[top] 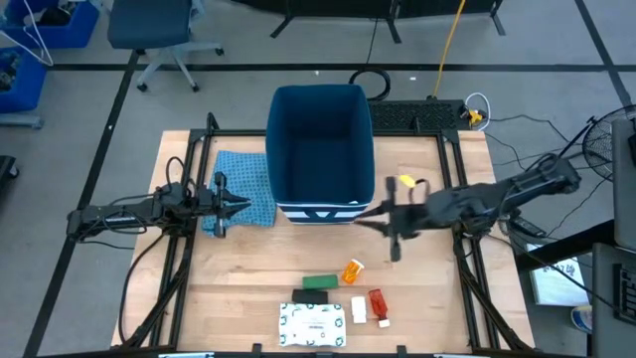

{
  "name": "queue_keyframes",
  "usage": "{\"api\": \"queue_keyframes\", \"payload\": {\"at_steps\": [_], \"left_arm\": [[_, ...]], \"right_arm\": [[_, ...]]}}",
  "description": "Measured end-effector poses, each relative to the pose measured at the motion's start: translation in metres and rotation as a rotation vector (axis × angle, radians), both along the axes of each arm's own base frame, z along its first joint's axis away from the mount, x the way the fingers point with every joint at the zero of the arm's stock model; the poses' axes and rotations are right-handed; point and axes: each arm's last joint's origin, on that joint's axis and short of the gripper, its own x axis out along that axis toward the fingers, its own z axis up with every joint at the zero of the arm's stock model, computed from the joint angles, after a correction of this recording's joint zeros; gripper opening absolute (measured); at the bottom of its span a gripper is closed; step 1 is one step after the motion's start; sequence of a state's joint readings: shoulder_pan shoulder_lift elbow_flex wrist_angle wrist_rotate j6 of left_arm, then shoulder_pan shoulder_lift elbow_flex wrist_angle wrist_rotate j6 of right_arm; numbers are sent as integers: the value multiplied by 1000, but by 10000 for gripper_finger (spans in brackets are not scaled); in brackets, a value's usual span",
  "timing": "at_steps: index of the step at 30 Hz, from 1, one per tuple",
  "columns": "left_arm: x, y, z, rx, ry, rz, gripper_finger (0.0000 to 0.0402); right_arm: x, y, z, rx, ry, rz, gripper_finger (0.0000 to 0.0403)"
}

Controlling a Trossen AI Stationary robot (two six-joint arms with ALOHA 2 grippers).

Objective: Pick & place medical supplies in basket/bin
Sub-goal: Put the orange pill bottle into the blue bin

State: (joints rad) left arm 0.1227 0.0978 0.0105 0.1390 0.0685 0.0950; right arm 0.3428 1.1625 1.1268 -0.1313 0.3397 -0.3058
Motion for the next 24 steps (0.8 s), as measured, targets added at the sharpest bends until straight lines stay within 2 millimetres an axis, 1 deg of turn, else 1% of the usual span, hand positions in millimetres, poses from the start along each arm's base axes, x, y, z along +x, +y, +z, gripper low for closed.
{"api": "queue_keyframes", "payload": {"at_steps": [4, 8, 12, 18, 21, 24], "left_arm": [[0, 0, 0, 3, 0, 1, 51], [0, 0, 0, 4, 0, 2, 51], [0, 0, 0, 4, 0, 2, 51], [0, 0, -1, 3, 8, 2, 51], [0, 0, -1, -6, 9, 1, 51], [0, 0, -1, -25, 10, 0, 51]], "right_arm": [[27, 10, -3, -37, 121, -1, 51], [45, 16, -23, -93, 241, 8, 88], [54, 22, -46, -129, 326, 38, 143], [70, 35, -76, -73, 408, 88, 231], [76, 42, -91, -38, 461, 141, 262], [81, 48, -105, -46, 513, 200, 280]]}}
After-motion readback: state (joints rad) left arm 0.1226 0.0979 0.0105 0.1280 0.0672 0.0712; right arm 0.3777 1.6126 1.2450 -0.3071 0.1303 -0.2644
